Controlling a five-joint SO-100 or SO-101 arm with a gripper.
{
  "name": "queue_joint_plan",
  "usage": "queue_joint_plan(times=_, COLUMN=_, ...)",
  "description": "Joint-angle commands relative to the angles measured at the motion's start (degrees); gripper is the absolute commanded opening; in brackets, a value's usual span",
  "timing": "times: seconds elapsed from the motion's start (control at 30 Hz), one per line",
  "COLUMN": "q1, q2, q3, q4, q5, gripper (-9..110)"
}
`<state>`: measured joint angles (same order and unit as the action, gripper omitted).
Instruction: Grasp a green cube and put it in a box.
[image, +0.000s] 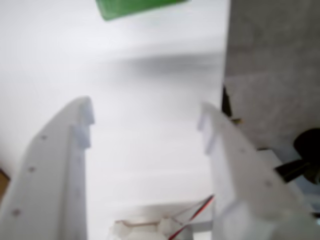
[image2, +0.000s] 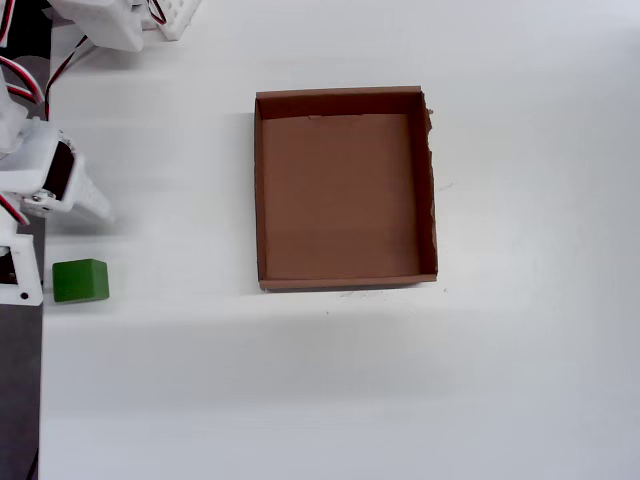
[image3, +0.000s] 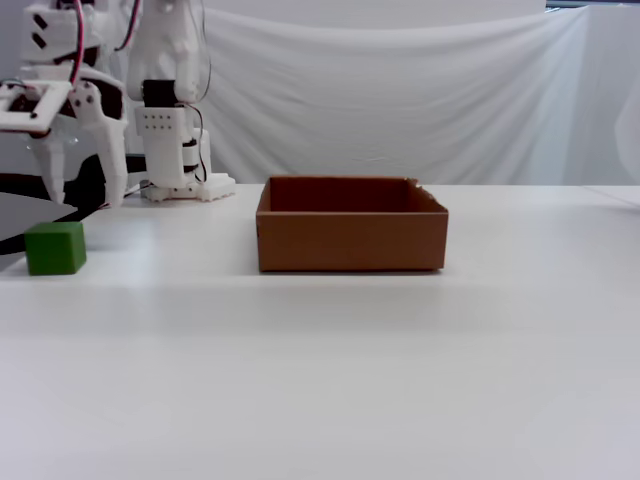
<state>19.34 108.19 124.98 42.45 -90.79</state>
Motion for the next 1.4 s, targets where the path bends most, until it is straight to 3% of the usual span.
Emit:
queue_joint_plan(times=0.0, q1=-0.53, q2=-0.79, q3=-5.01, q4=0.44, q5=-1.23, gripper=26)
queue_joint_plan(times=0.67, q1=-2.02, q2=-8.88, q3=-6.15, q4=-14.15, q5=-2.81, gripper=26)
queue_joint_plan(times=1.37, q1=-3.34, q2=-13.27, q3=-7.29, q4=-15.38, q5=-8.09, gripper=26)
